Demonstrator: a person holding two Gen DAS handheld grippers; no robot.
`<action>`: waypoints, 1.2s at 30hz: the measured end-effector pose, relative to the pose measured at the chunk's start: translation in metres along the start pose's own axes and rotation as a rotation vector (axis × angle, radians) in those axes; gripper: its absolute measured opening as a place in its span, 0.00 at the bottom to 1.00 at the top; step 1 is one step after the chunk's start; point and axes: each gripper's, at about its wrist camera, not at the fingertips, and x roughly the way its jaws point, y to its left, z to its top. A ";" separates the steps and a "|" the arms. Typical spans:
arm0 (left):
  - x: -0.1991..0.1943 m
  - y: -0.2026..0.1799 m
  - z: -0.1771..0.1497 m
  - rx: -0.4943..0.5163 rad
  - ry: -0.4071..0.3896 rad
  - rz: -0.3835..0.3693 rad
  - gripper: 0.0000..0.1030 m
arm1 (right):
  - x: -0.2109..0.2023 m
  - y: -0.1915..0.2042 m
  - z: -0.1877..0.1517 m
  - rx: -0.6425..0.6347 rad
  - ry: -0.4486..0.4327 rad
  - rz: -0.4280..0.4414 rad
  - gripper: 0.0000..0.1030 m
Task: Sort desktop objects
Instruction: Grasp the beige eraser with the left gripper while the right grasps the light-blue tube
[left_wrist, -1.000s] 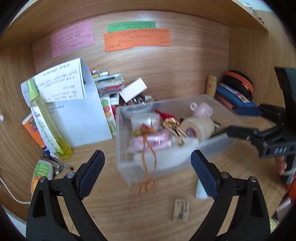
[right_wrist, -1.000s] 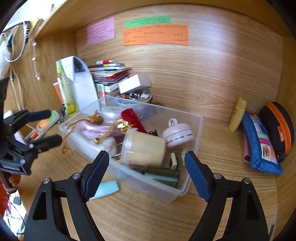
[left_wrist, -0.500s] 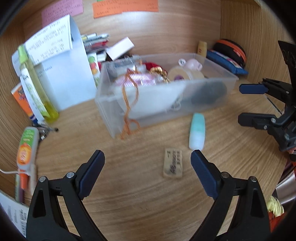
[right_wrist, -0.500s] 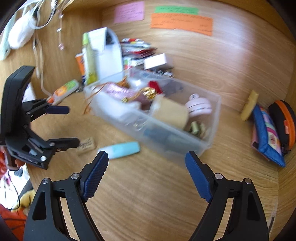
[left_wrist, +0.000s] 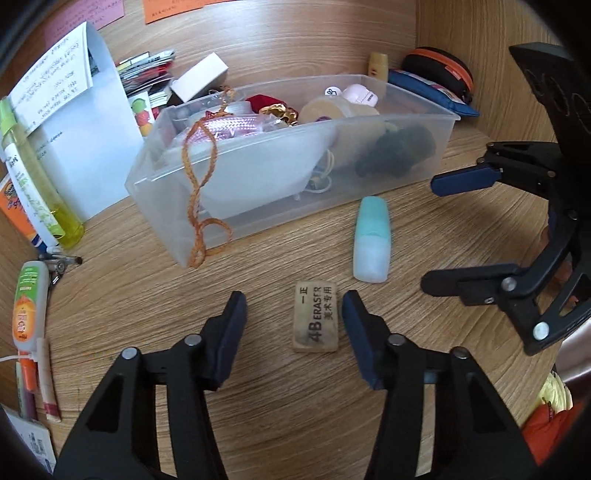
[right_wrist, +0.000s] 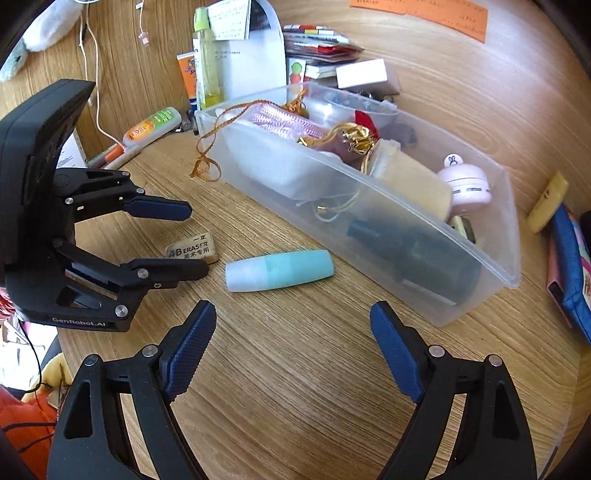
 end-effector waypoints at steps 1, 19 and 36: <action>0.000 0.000 0.000 0.000 -0.001 -0.010 0.44 | 0.001 0.001 0.001 -0.003 0.005 0.001 0.81; -0.016 0.008 -0.007 -0.051 -0.099 -0.052 0.23 | 0.034 0.004 0.023 -0.003 0.077 0.031 0.81; -0.028 0.022 -0.009 -0.120 -0.158 -0.081 0.23 | 0.035 0.016 0.023 -0.062 0.028 0.002 0.69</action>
